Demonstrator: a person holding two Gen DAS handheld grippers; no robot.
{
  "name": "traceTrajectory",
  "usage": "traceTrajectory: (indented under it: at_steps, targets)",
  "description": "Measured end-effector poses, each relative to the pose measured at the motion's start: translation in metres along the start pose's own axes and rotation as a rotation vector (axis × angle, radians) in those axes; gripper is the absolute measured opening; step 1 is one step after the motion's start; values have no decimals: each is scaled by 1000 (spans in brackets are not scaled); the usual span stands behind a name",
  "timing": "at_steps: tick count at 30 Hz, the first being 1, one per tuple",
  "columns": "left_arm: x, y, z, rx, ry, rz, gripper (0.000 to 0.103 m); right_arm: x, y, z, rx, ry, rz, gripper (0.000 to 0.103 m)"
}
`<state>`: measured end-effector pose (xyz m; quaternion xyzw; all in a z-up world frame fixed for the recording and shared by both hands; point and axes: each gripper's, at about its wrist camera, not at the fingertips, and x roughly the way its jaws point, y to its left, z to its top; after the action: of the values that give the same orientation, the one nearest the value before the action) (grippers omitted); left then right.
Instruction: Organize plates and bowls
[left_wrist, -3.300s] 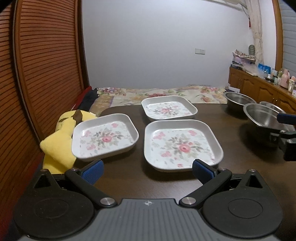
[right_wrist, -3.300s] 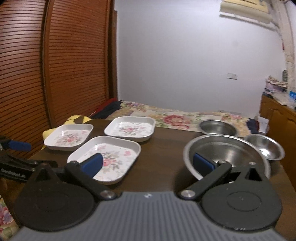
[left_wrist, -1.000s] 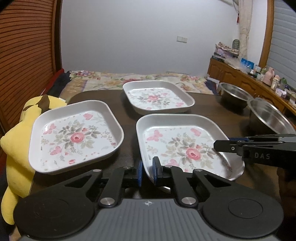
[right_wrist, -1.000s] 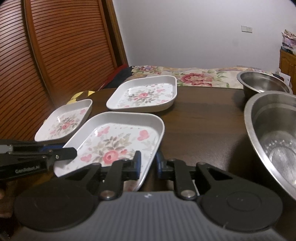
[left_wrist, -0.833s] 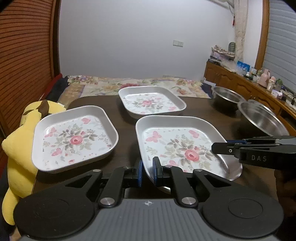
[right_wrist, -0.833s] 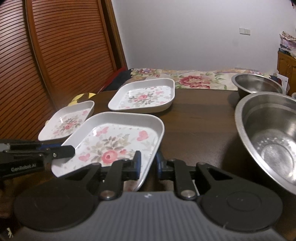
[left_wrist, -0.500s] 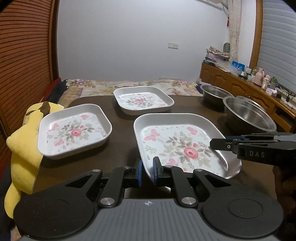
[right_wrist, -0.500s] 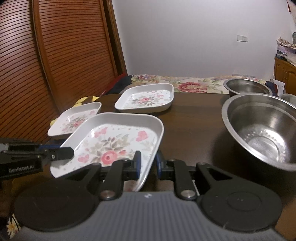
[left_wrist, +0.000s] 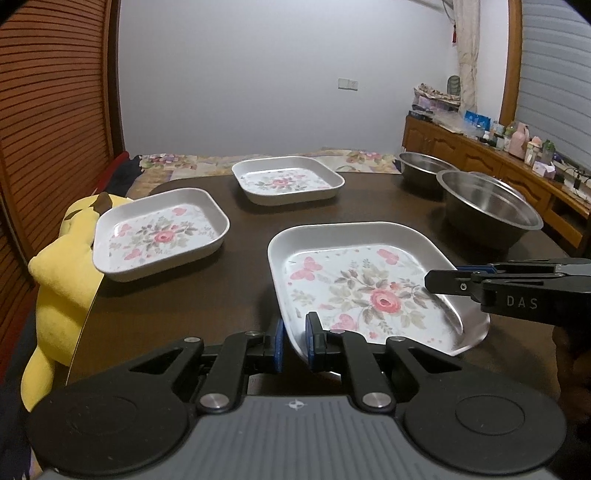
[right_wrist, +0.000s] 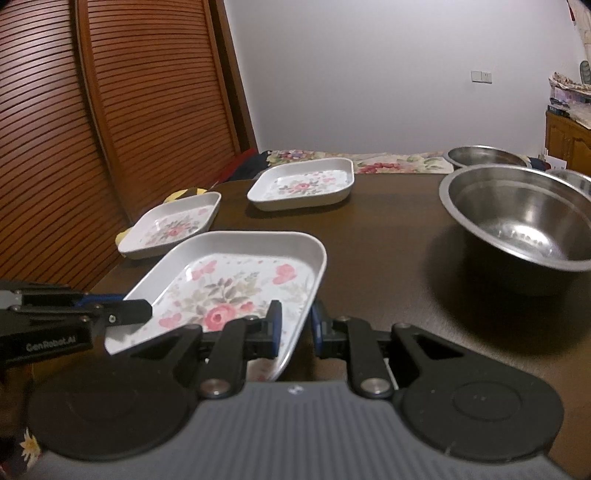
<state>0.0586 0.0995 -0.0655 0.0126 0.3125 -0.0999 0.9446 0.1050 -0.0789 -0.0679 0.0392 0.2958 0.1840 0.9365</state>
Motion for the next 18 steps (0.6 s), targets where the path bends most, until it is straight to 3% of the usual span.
traceTrajectory:
  at_steps: [18]
  targets:
    - [1,-1,-19,-7,23,20,13,0,11,-19,-15,16,-9,19]
